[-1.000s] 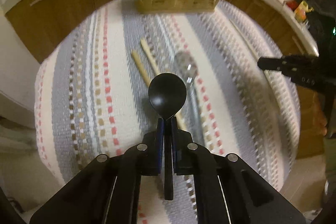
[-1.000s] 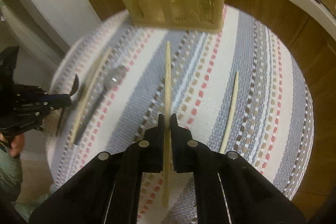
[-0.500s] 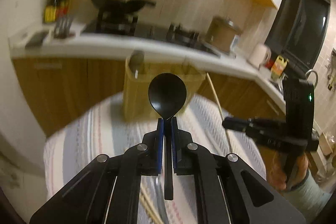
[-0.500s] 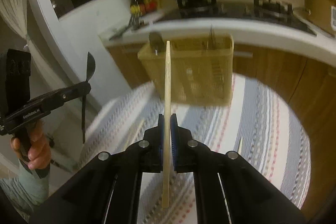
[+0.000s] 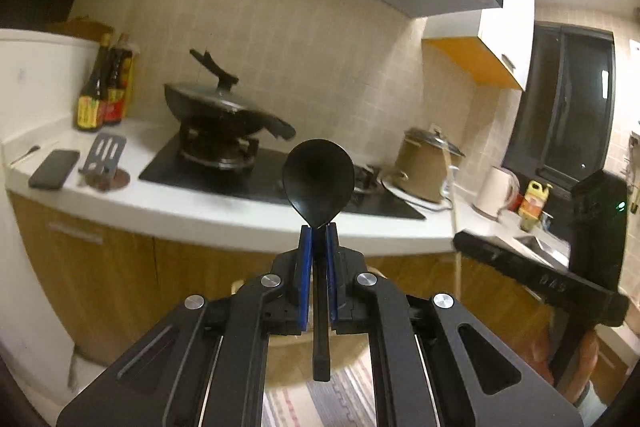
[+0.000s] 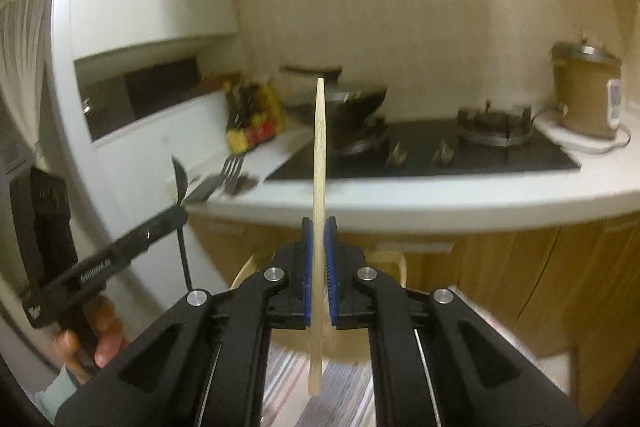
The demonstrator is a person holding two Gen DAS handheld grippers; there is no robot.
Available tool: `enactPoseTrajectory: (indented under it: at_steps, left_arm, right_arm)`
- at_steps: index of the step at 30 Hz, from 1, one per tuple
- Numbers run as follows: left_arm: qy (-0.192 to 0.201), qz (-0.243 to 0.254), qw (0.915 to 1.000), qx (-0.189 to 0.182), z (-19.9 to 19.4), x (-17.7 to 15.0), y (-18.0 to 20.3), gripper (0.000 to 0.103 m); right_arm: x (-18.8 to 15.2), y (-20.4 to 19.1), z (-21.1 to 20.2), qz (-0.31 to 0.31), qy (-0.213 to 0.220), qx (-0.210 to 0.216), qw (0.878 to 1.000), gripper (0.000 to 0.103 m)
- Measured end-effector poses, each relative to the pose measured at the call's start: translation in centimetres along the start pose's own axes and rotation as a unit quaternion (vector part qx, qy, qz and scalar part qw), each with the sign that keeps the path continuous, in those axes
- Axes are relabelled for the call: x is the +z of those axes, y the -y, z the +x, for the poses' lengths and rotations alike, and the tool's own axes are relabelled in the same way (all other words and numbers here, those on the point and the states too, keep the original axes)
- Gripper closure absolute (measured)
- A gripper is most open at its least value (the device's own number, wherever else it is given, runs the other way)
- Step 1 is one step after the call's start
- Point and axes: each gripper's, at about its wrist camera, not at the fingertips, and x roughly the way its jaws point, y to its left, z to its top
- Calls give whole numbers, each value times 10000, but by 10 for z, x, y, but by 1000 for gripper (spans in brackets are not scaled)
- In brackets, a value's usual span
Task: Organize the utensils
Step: 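Lift the black spoon and chopstick up over the beige basket with both tools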
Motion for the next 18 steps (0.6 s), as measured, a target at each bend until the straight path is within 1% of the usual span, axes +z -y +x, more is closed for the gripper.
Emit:
enactPoseTrajectory:
  at_steps: [2, 4, 10, 13, 16, 18]
  left_arm:
    - [50, 4, 10000, 15, 12, 2, -4, 98]
    - [80, -11, 9999, 64, 22, 3, -9, 98]
    - [155, -126, 9995, 243, 48, 1, -28, 98]
    - [150, -17, 9994, 312, 59, -2, -31, 98]
    - [163, 244, 9986, 436, 69, -10, -28, 98]
    - [143, 233, 9990, 367, 75, -16, -31, 98]
  right_arm:
    - [8, 4, 7, -80, 270, -200, 9994, 98]
    - [11, 8, 16, -113, 440, -339, 9984, 98]
    - [9, 16, 45, -285, 828, -657, 9940, 99]
    - [2, 20, 60, -363, 935, -778, 9919, 99]
    - [-8, 28, 74, -334, 906, -782, 9923, 99]
    - [-14, 30, 82, -374, 871, -807, 9922, 99]
